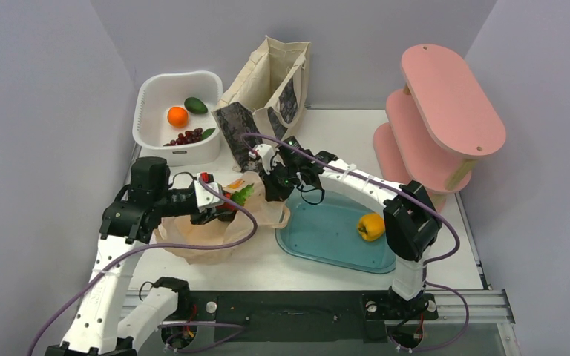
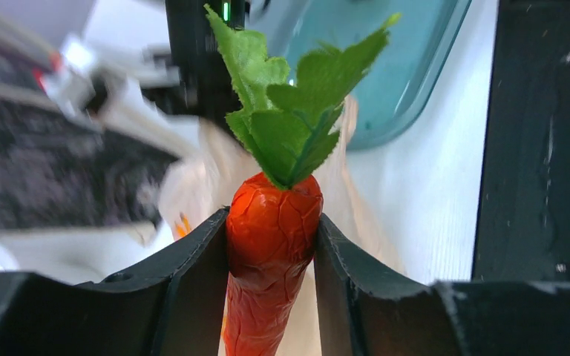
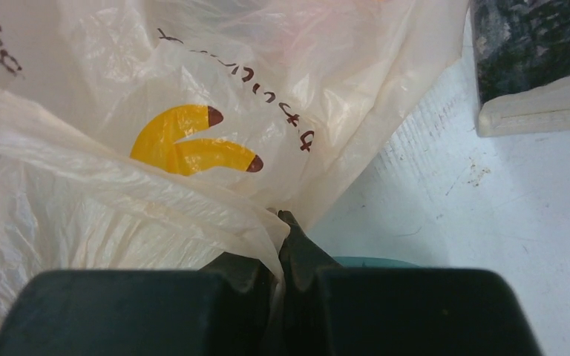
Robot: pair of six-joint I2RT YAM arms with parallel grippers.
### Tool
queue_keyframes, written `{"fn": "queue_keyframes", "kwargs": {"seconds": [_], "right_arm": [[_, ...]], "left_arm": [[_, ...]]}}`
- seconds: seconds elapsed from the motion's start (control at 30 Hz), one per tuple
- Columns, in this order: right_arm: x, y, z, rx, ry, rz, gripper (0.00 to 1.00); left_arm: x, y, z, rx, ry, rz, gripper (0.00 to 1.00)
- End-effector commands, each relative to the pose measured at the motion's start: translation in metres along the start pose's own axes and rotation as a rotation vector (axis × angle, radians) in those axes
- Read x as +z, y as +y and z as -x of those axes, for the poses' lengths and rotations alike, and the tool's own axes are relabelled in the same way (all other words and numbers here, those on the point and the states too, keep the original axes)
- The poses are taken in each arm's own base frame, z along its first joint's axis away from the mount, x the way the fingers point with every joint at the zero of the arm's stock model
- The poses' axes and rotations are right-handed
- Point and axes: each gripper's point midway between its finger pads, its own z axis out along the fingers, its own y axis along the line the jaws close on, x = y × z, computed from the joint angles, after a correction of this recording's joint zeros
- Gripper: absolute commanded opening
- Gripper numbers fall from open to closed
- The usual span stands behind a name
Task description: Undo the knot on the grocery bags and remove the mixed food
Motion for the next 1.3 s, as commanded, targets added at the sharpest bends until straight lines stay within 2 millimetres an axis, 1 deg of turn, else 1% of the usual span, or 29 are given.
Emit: {"fn": "queue_keyframes", "kwargs": {"seconds": [0.0,0.03,0.07,0.1,0.13,0.17,0.2,0.23,0.27,0.3,0.33,0.37,0.4,0.43,0.47,0.5,0.6,0.67,0.7,0.73,0.77,0.83,0.9,0.97,1.0,1.07,1.13,1.2,1.27], "right_arm": [[0.0,0.0,0.027,0.014,-0.073,0.027,0.0],[0.002,0.0,0.025,0.024,-0.069,0.046,0.0],[0.003,-0.001,0.024,0.03,-0.067,0.055,0.0],[0.006,-0.002,0.023,0.041,-0.061,0.07,0.0],[0.007,-0.006,0.022,0.052,-0.058,0.073,0.0],[0.009,-0.006,0.024,0.054,-0.057,0.087,0.0],[0.008,-0.009,0.024,0.062,-0.054,0.09,0.0],[0.008,-0.009,0.029,0.066,-0.063,0.093,0.0],[0.007,-0.01,0.031,0.068,-0.067,0.094,0.0],[0.006,-0.01,0.037,0.064,-0.078,0.096,0.0],[0.006,-0.011,0.039,0.064,-0.083,0.097,0.0],[0.006,-0.01,0.042,0.065,-0.09,0.102,0.0],[0.006,-0.009,0.043,0.066,-0.092,0.108,0.0],[0.007,-0.007,0.043,0.07,-0.093,0.12,0.0],[0.008,-0.006,0.042,0.072,-0.089,0.128,0.0],[0.008,-0.005,0.041,0.074,-0.087,0.134,0.0],[0.008,-0.005,0.032,0.065,-0.073,0.134,0.0],[0.007,-0.004,0.028,0.059,-0.067,0.132,0.0],[0.006,-0.004,0.027,0.059,-0.065,0.133,0.0],[0.006,-0.003,0.025,0.057,-0.063,0.133,0.0],[0.006,-0.003,0.024,0.057,-0.063,0.135,0.0],[0.005,-0.003,0.024,0.06,-0.062,0.136,0.0],[0.006,-0.002,0.023,0.064,-0.06,0.14,0.0],[0.006,-0.002,0.021,0.066,-0.057,0.141,0.0],[0.005,-0.001,0.021,0.062,-0.057,0.142,0.0],[0.005,0.0,0.018,0.048,-0.054,0.144,0.0],[0.004,0.0,0.015,0.045,-0.048,0.139,0.0],[0.004,0.0,0.015,0.05,-0.048,0.139,0.0],[0.003,0.0,0.018,0.051,-0.054,0.136,0.0]], "left_arm": [[-0.002,-0.002,0.097,0.155,-0.293,-0.023,0.0],[0.003,-0.002,0.102,0.17,-0.31,-0.022,0.0],[0.009,-0.006,0.122,0.225,-0.373,-0.039,0.0],[0.018,-0.005,0.124,0.234,-0.38,-0.051,0.0],[0.026,-0.014,0.135,0.289,-0.41,-0.091,0.0],[0.038,-0.013,0.136,0.296,-0.404,-0.125,0.0],[0.047,-0.023,0.141,0.327,-0.414,-0.173,0.0],[0.062,-0.021,0.141,0.312,-0.4,-0.2,0.0],[0.069,-0.026,0.15,0.305,-0.425,-0.224,0.0],[0.083,-0.028,0.152,0.282,-0.43,-0.255,0.0],[0.089,-0.025,0.163,0.278,-0.466,-0.244,0.0],[0.104,-0.035,0.166,0.28,-0.471,-0.277,0.0],[0.114,-0.034,0.169,0.325,-0.473,-0.257,0.0],[0.133,-0.048,0.166,0.348,-0.456,-0.302,0.0],[0.144,-0.051,0.161,0.398,-0.435,-0.307,0.0],[0.161,-0.061,0.154,0.404,-0.415,-0.343,0.0],[0.199,-0.063,0.131,0.39,-0.349,-0.355,0.0],[0.209,-0.062,0.124,0.39,-0.319,-0.338,0.0],[0.211,-0.062,0.124,0.398,-0.319,-0.326,0.07],[0.212,-0.057,0.121,0.404,-0.297,-0.287,0.12],[0.213,-0.058,0.125,0.42,-0.304,-0.263,0.13],[0.214,-0.055,0.12,0.424,-0.288,-0.213,0.09],[0.214,-0.06,0.113,0.455,-0.269,-0.233,0.07],[0.215,-0.063,0.11,0.453,-0.245,-0.25,0.2],[0.215,-0.062,0.11,0.443,-0.244,-0.245,0.51],[0.218,-0.053,0.114,0.411,-0.229,-0.186,0.83],[0.217,-0.045,0.116,0.365,-0.194,-0.157,0.95],[0.208,-0.042,0.125,0.333,-0.211,-0.143,0.97],[0.192,-0.045,0.138,0.31,-0.252,-0.141,0.97]]}}
